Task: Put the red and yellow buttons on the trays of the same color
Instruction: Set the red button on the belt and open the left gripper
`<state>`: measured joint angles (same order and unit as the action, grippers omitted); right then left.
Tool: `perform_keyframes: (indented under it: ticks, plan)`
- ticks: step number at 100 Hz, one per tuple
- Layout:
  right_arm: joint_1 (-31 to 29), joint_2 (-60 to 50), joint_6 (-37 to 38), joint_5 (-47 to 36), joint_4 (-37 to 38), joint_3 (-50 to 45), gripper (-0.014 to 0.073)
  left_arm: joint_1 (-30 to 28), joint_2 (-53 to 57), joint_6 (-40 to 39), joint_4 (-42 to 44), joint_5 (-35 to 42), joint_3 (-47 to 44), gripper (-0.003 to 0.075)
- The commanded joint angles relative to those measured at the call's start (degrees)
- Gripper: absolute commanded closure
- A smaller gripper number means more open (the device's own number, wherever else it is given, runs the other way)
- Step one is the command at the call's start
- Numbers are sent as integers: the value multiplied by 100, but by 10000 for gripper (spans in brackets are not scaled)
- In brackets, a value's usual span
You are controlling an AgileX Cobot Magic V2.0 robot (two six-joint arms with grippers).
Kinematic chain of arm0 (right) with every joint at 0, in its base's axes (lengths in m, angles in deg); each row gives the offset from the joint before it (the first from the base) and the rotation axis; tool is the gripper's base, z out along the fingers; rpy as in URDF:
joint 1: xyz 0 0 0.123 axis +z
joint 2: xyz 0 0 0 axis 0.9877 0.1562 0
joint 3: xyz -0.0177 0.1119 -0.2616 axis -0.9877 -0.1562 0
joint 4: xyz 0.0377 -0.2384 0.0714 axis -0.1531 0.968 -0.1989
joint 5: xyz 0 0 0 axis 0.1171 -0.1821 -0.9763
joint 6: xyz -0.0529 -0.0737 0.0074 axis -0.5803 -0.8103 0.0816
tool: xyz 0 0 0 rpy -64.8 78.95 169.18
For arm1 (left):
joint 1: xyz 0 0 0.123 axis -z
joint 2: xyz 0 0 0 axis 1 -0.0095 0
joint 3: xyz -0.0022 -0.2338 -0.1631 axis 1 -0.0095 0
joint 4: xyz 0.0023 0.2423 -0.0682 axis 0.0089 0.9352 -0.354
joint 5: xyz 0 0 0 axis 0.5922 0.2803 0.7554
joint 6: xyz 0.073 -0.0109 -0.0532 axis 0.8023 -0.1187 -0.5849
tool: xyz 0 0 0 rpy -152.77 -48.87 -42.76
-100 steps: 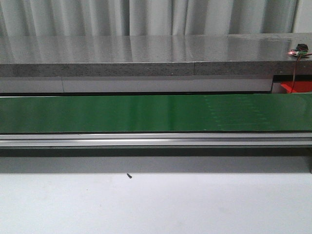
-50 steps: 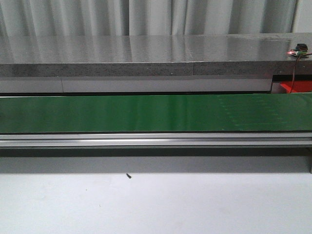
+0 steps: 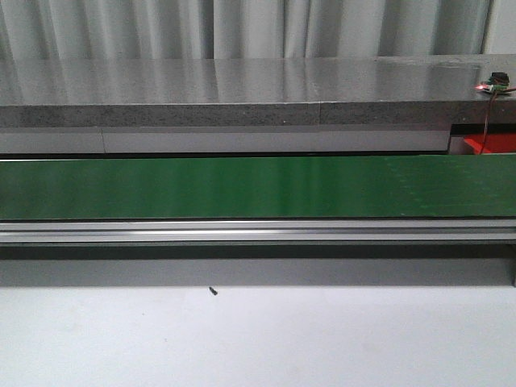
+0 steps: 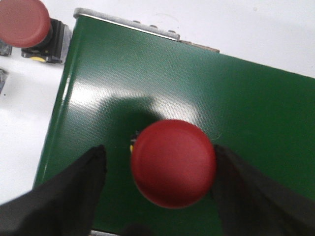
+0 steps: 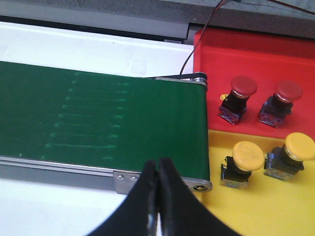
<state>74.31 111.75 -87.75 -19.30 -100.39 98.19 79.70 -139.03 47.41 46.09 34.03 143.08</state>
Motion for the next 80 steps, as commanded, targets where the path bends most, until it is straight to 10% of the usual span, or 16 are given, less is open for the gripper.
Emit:
perform_keyframes:
  ticks: [1, 42, 80]
  plan:
    - [3, -21, -45, -394, -62, 154, 715, 29, 290, 52, -148, 145, 136, 178]
    - [3, -21, -45, -388, -74, 154, 715, -73, 1062, 659, -1068, 557, 162, 172]
    - [3, -21, -45, -384, -112, 154, 715, -1550, 1093, 637, -382, 145, 162, 173]
